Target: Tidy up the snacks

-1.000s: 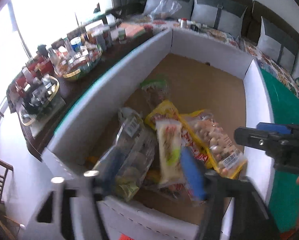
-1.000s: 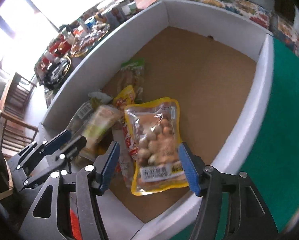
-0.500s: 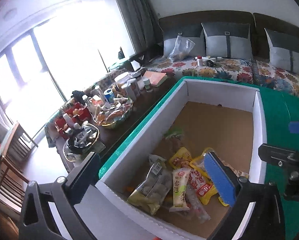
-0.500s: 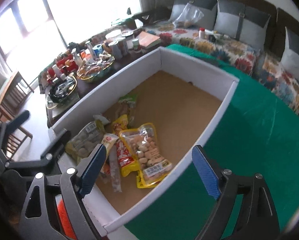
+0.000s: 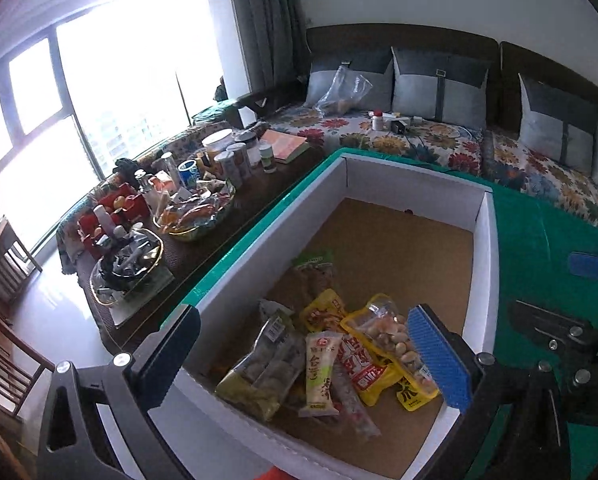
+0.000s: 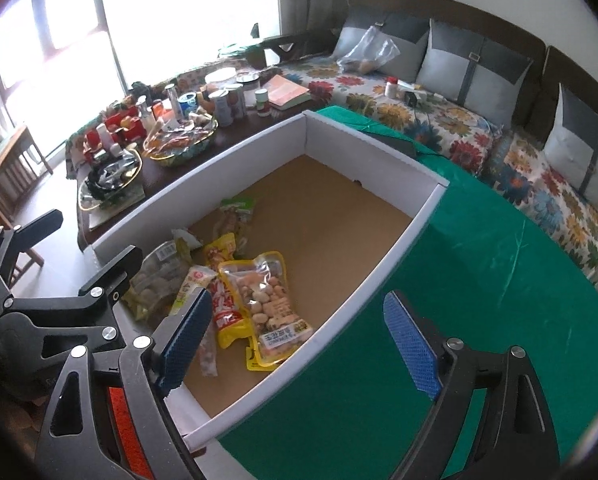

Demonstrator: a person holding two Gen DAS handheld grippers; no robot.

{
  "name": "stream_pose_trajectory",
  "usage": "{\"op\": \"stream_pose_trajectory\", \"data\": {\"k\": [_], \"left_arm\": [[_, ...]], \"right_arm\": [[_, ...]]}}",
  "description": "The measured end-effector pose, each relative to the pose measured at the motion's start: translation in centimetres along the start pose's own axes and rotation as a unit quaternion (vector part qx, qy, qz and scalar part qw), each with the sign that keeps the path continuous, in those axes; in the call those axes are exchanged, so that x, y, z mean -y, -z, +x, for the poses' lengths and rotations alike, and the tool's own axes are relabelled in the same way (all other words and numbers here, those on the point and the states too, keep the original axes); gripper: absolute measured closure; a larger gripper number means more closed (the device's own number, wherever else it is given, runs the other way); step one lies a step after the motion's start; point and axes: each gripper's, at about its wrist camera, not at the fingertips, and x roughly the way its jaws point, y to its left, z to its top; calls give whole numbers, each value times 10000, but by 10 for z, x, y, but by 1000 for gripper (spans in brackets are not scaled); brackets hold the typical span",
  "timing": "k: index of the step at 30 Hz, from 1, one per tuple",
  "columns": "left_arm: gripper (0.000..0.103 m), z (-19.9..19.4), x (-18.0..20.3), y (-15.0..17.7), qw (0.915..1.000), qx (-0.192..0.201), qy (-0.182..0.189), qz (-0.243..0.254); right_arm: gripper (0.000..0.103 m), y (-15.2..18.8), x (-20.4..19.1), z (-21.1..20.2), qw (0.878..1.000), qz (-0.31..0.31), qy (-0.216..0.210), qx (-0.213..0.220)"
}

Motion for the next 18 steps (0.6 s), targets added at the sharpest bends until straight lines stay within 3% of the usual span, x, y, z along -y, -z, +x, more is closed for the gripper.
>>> {"op": "stream_pose_trajectory", "data": {"k": [7,10,18], "left_arm": [[0,12,-10,6,9984,-254,384,-338],[0,14,-17,7,9975,-253,342,-563],[0,20,-15,7,9985,-416,63,-363]], "right_arm": [[13,2,-5,3,10000,-6,-22,-30],[13,1,-7,4,10000,-5,-8,-25],[13,3,-7,12,9998,45,-15,-173]]}}
